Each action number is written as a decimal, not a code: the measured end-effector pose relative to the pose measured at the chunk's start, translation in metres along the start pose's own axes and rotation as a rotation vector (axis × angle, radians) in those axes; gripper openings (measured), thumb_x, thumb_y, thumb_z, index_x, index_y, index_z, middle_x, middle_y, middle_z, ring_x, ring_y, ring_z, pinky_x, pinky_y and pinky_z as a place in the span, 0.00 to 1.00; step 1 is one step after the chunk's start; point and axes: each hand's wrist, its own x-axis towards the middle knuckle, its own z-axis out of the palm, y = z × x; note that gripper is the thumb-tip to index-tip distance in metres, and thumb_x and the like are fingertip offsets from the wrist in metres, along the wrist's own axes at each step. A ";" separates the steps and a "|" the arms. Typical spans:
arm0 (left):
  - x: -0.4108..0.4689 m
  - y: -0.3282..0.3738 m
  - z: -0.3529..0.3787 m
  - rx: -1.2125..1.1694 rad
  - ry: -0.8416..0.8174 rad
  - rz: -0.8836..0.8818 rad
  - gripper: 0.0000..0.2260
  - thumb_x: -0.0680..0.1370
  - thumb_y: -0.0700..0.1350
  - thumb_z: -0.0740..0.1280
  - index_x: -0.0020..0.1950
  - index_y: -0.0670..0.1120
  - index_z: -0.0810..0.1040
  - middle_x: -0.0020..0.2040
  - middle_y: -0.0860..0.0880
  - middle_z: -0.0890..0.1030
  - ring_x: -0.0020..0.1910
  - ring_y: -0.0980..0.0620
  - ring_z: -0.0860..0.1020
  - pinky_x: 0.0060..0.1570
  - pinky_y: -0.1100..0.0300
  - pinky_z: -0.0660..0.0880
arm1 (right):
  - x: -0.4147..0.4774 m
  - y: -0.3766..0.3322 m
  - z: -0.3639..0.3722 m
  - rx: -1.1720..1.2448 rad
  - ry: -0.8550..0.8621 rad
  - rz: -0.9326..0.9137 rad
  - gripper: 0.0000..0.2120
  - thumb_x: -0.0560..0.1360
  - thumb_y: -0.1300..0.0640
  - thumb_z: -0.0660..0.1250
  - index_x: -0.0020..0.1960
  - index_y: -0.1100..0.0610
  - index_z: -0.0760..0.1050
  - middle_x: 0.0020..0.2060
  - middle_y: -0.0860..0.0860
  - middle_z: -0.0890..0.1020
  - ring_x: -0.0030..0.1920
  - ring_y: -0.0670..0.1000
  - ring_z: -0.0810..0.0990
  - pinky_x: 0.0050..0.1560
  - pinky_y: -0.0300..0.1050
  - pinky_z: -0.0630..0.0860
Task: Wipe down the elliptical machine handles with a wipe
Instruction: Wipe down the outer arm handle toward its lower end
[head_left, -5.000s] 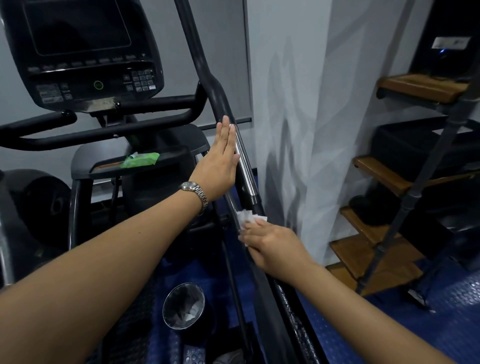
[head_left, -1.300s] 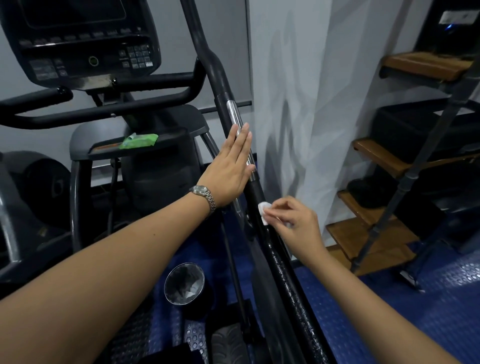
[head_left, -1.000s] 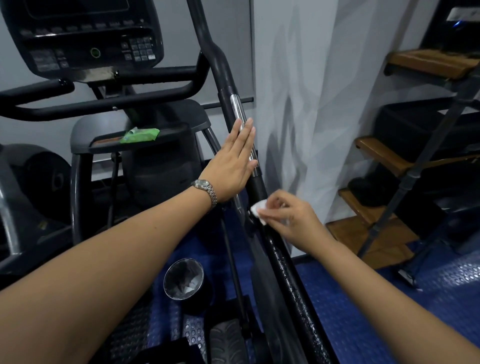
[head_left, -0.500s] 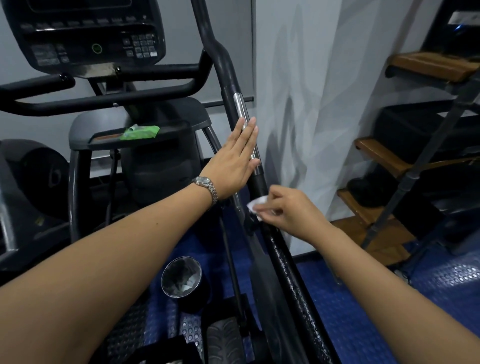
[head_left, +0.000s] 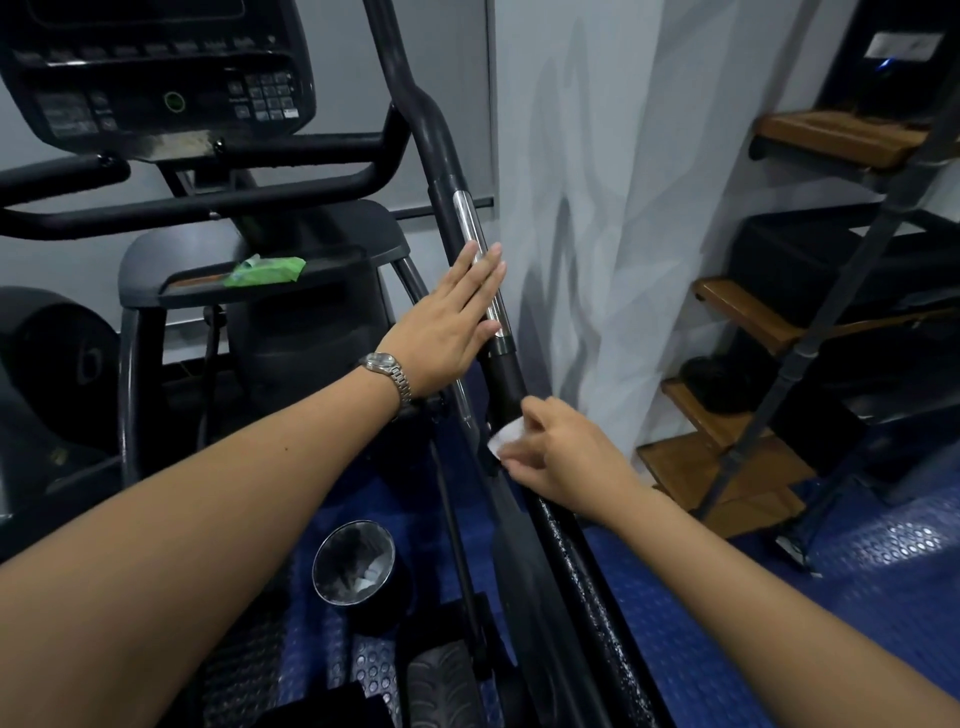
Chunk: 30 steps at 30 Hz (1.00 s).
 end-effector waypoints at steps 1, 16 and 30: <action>0.000 0.000 0.000 -0.003 -0.002 -0.002 0.26 0.82 0.51 0.48 0.76 0.40 0.49 0.77 0.44 0.48 0.75 0.48 0.40 0.73 0.58 0.41 | -0.003 0.005 -0.002 0.040 0.002 0.024 0.04 0.66 0.56 0.77 0.41 0.49 0.85 0.35 0.47 0.69 0.35 0.49 0.71 0.30 0.41 0.70; 0.000 0.004 0.003 0.006 0.000 -0.023 0.26 0.81 0.51 0.46 0.76 0.38 0.50 0.77 0.43 0.48 0.76 0.46 0.41 0.75 0.50 0.48 | -0.015 0.002 -0.007 0.702 0.268 0.523 0.13 0.66 0.63 0.78 0.41 0.45 0.84 0.37 0.43 0.85 0.41 0.43 0.84 0.46 0.35 0.78; 0.000 0.011 -0.002 0.074 -0.044 -0.054 0.27 0.81 0.51 0.43 0.76 0.38 0.49 0.77 0.41 0.47 0.76 0.44 0.41 0.75 0.50 0.47 | -0.043 0.002 -0.006 0.705 0.185 0.585 0.06 0.69 0.59 0.76 0.44 0.50 0.85 0.37 0.45 0.86 0.43 0.48 0.85 0.50 0.43 0.80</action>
